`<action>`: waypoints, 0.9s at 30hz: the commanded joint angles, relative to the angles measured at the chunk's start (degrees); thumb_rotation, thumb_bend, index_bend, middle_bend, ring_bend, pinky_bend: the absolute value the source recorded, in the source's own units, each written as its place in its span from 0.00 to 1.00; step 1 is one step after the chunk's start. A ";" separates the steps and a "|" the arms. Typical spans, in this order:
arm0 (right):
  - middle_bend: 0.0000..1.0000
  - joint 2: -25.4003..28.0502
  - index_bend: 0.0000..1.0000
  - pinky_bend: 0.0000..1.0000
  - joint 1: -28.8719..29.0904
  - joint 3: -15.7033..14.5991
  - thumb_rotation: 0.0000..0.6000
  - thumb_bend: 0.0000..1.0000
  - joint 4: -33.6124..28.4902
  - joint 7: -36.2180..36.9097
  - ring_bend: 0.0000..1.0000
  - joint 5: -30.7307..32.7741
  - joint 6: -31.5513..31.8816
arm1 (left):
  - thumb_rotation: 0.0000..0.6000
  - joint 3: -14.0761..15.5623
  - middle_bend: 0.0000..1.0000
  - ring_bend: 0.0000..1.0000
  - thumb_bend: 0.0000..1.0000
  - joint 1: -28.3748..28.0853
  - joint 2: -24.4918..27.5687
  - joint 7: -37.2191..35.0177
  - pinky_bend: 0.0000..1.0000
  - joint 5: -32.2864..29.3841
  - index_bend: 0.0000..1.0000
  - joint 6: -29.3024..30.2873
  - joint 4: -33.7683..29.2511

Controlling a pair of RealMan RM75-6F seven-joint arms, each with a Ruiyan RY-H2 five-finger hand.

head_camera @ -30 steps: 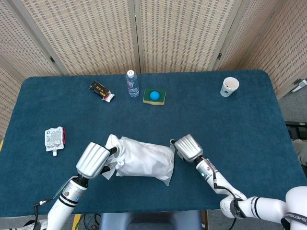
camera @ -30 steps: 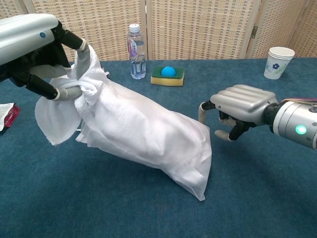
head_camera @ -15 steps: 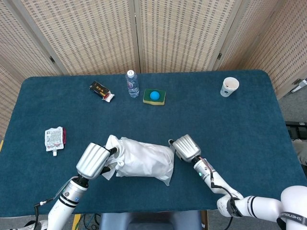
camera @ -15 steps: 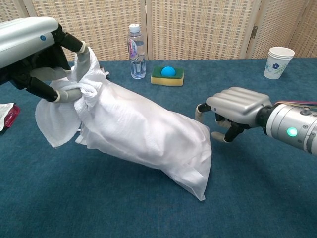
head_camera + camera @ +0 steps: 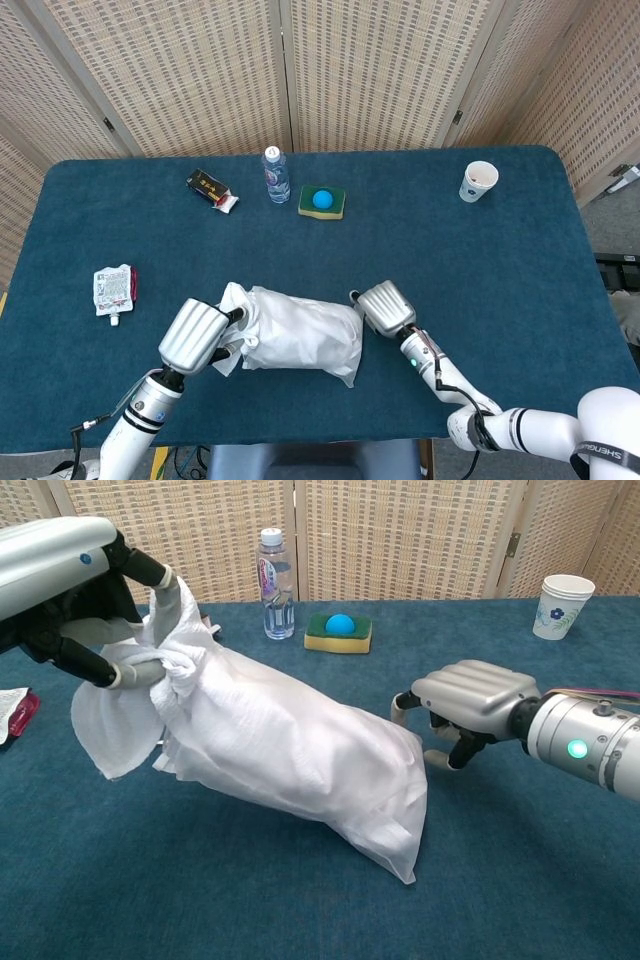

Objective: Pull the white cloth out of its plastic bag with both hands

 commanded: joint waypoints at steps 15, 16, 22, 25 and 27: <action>1.00 -1.91 0.41 1.00 0.64 0.47 1.00 0.30 1.70 -0.91 1.00 1.73 -0.28 | 1.00 -0.09 1.00 1.00 0.58 0.21 -0.07 -0.34 1.00 0.22 0.76 0.08 0.01; 1.00 -2.05 0.41 1.00 0.67 0.52 1.00 0.30 1.76 -0.80 1.00 1.78 -0.30 | 1.00 -0.09 1.00 1.00 0.58 0.22 -0.08 -0.37 1.00 0.22 0.76 0.09 0.03; 1.00 -2.69 0.41 1.00 0.81 0.67 1.00 0.32 2.15 -0.45 1.00 1.82 -0.20 | 1.00 -0.04 1.00 1.00 0.58 0.34 -0.06 -0.56 1.00 0.37 0.76 0.16 0.08; 1.00 -2.94 0.42 1.00 0.84 0.70 1.00 0.38 2.33 -0.27 1.00 1.85 -0.16 | 1.00 -0.01 1.00 1.00 0.58 0.43 -0.06 -0.68 1.00 0.43 0.76 0.23 0.08; 1.00 -3.03 0.45 1.00 0.84 0.69 1.00 0.43 2.38 -0.22 1.00 1.94 -0.17 | 1.00 0.02 1.00 1.00 0.58 0.49 -0.10 -0.72 1.00 0.46 0.76 0.27 0.12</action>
